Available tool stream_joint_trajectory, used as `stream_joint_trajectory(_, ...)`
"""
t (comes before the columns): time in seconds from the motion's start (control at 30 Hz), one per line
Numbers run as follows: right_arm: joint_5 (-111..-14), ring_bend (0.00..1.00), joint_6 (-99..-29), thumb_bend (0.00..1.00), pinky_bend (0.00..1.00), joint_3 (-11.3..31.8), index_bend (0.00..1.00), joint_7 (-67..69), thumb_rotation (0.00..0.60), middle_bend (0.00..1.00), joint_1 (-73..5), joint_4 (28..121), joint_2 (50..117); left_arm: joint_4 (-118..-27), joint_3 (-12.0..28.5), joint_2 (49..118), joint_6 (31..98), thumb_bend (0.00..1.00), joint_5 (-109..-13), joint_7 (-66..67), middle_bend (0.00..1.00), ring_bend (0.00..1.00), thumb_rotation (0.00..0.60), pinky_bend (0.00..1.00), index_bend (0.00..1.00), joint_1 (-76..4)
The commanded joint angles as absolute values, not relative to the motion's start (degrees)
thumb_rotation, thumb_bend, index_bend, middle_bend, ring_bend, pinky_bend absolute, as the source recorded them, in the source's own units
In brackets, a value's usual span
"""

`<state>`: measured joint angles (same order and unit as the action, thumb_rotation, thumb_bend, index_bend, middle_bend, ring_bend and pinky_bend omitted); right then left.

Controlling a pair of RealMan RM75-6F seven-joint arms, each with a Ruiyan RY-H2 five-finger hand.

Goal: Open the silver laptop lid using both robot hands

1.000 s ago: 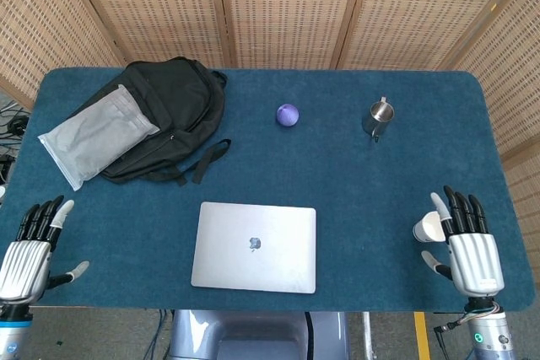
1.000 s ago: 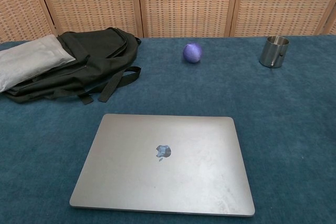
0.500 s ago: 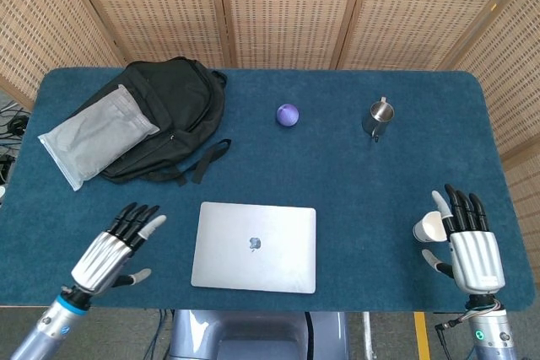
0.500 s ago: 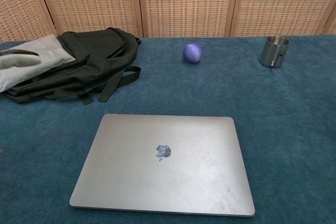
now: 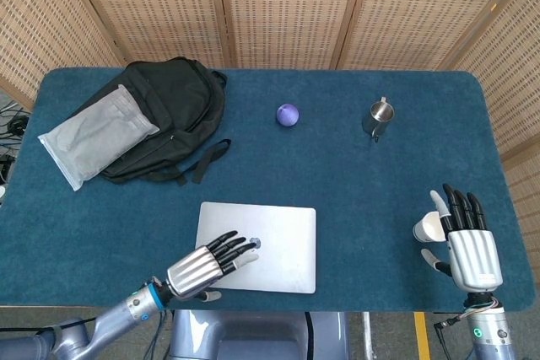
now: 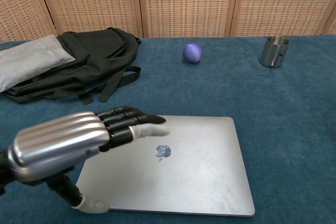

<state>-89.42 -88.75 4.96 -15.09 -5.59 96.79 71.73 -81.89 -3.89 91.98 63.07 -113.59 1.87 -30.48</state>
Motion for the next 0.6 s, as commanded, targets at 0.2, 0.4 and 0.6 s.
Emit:
stream_joint_trajectory(0.2,-89.36,0.00,-88.69,0.00,0.00,5.01,0.00,-14.93,0.600,0.00,-5.62,96.88,71.69,-80.05,-3.57,98.07,56.92,0.05,-111.38,6.69,0.00,0.00,0.600,0.00,0.00,-34.29)
stream_joint_trajectory(0.4,-89.22,0.00,-88.70,0.00,0.00,5.06,0.00,-14.04,0.600,0.00,-5.56,97.03,71.32,-78.05,-3.08,100.88,56.12,0.05,-109.82,9.70,0.00,0.00,0.600,0.00,0.00,-35.14)
stream_joint_trajectory(0.6,-88.96,0.00,-88.52,0.00,0.00,5.17,0.00,-13.26,0.600,0.00,-5.59,97.06,71.02,-76.57,-2.55,102.77,55.25,0.05,-107.87,12.25,0.00,0.00,0.600,0.00,0.00,-36.21)
